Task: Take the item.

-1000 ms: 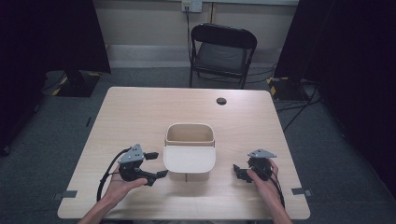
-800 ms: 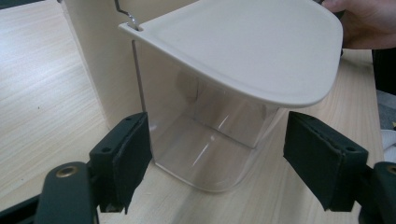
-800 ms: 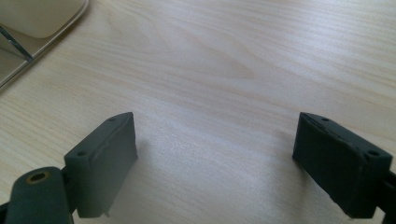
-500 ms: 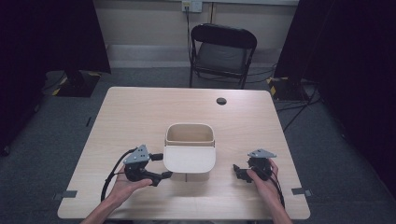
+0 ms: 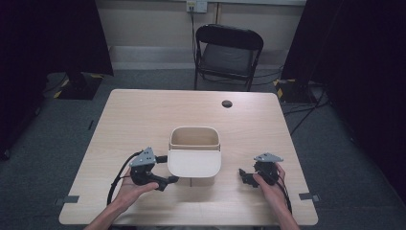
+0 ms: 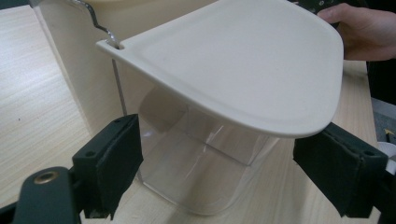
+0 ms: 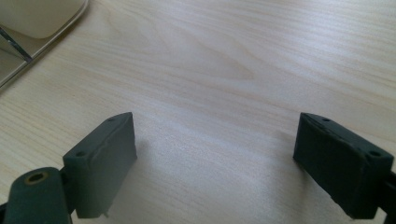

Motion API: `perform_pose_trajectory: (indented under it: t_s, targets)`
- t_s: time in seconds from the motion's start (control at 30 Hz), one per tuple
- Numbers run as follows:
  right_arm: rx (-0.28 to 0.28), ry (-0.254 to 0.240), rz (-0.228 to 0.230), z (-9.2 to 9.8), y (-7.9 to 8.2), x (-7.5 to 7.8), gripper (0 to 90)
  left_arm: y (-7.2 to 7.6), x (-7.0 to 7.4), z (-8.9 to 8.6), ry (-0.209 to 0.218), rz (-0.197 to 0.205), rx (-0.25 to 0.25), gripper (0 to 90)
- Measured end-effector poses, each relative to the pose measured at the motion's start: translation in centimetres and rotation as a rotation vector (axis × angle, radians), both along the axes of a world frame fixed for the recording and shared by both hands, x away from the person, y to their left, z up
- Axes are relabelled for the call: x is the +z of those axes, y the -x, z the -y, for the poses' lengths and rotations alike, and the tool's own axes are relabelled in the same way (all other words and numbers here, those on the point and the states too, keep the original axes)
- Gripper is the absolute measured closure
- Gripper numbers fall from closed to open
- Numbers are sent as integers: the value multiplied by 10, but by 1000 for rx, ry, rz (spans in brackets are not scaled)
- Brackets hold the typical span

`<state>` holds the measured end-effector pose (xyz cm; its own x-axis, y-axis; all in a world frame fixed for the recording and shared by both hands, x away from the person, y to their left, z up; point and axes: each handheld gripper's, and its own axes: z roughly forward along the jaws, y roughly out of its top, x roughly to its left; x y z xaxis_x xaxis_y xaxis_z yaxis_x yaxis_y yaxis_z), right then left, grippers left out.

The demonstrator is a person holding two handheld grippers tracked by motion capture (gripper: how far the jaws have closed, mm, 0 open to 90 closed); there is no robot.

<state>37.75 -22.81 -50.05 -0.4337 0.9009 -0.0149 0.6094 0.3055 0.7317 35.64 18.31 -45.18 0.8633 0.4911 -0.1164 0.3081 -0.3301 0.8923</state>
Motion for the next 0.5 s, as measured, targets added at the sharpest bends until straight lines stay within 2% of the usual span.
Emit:
perform_pose_trajectory:
  t_s: [0.17, 0.2, 0.5]
  targets:
    - [0, -2, 0, 0, 0, 0, 122, 1, 2, -1, 13, 7, 2, 159]
    - [0, -2, 0, 0, 0, 0, 122, 2, 3, -1, 28, 8, 6, 161]
    - [2, -2, 1, 0, -1, 0, 120, 1, 5, -1, 43, 3, 10, 159]
